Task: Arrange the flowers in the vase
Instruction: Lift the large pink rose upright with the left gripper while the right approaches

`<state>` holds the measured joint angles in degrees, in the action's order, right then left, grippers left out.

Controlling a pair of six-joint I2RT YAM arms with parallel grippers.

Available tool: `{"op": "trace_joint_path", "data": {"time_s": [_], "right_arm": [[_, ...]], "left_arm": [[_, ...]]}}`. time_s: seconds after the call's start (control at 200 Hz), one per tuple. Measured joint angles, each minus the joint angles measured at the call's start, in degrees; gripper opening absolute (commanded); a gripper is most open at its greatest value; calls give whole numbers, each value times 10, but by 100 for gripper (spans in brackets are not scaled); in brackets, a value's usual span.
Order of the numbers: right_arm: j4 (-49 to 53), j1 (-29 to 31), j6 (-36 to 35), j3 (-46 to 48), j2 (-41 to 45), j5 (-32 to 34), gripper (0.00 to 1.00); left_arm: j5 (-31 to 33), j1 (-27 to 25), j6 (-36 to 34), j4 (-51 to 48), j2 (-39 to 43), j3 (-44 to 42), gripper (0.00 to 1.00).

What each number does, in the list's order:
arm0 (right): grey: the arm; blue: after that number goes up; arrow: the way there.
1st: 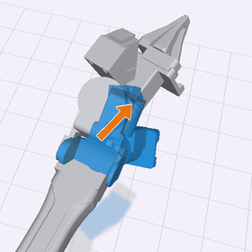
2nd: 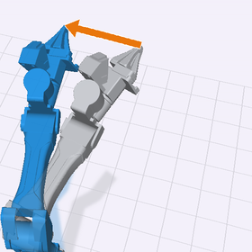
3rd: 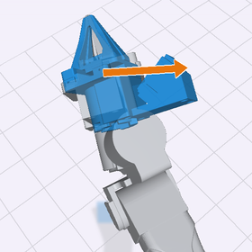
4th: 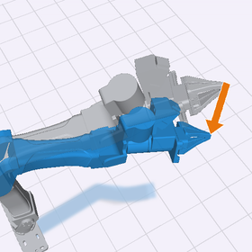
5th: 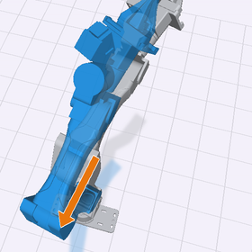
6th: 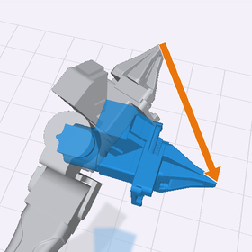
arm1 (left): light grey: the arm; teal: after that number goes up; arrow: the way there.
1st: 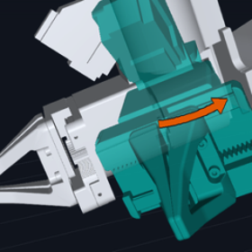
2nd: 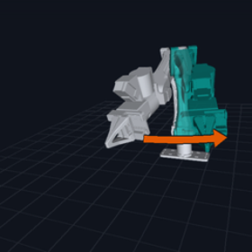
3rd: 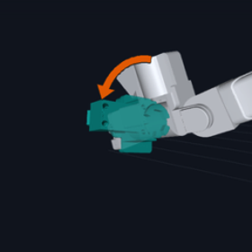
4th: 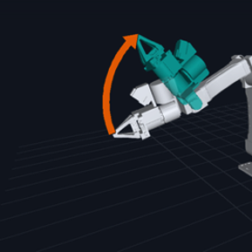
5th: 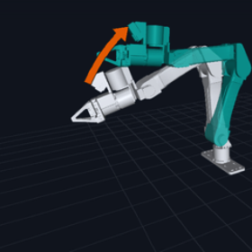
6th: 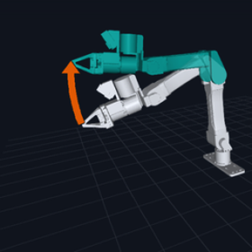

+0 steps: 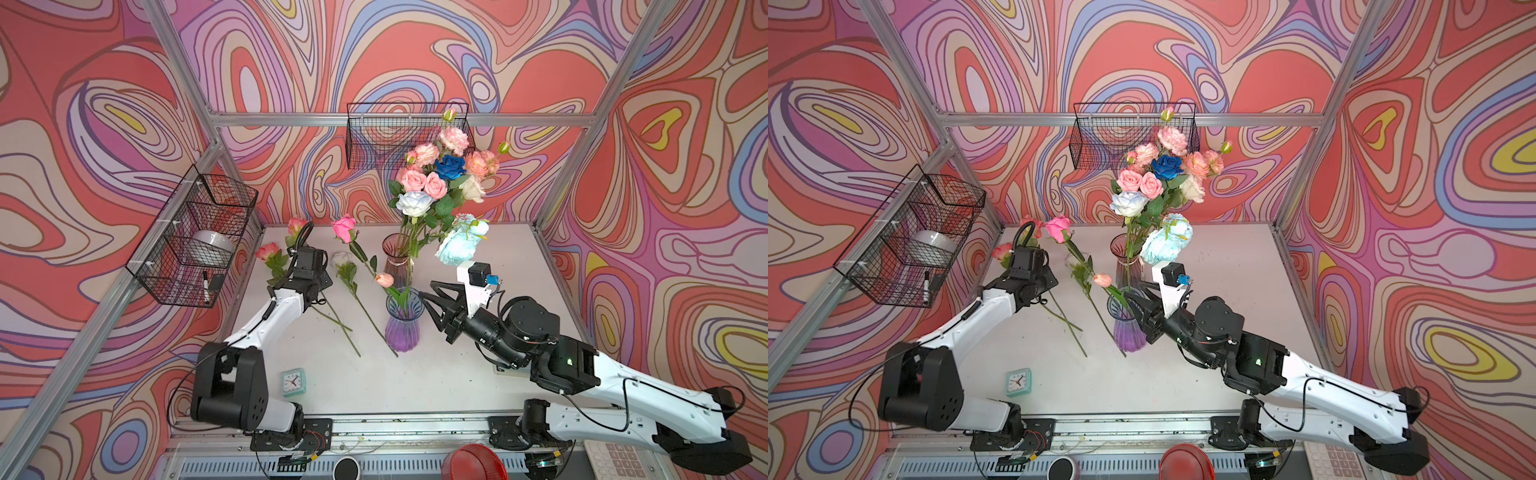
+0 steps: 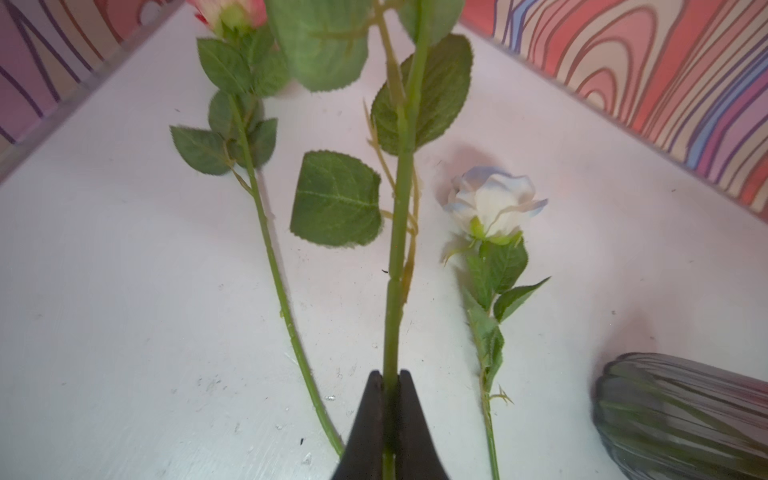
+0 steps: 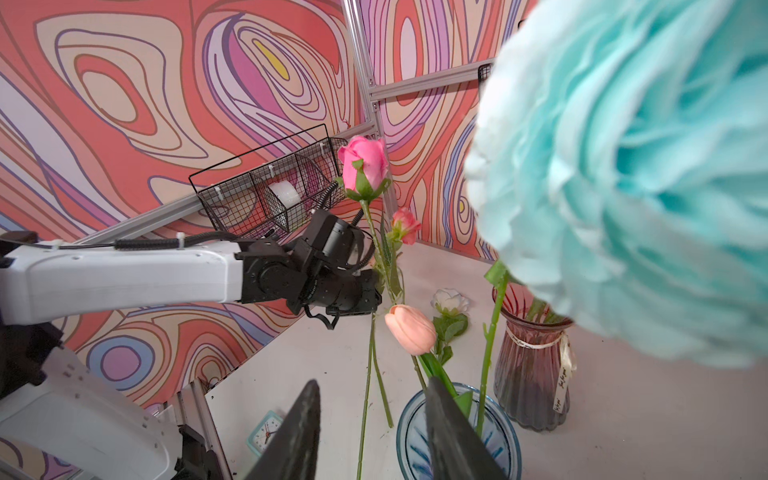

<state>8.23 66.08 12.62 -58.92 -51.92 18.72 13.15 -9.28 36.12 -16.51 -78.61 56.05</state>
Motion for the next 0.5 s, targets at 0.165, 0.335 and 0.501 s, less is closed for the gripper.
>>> {"op": "trace_joint_path", "data": {"time_s": [0.165,0.335,0.501], "right_arm": [[3,0,2,0,3,0,47],[10,0,2,-1,9,0,49],[18,1,3,-21,10,-10,53]], "left_arm": [[-1,0,-7,-21,140,-6,0],[-30,-2,-13,-71,301,2,0],[-105,-4,-15,-112,428,47,0]]}}
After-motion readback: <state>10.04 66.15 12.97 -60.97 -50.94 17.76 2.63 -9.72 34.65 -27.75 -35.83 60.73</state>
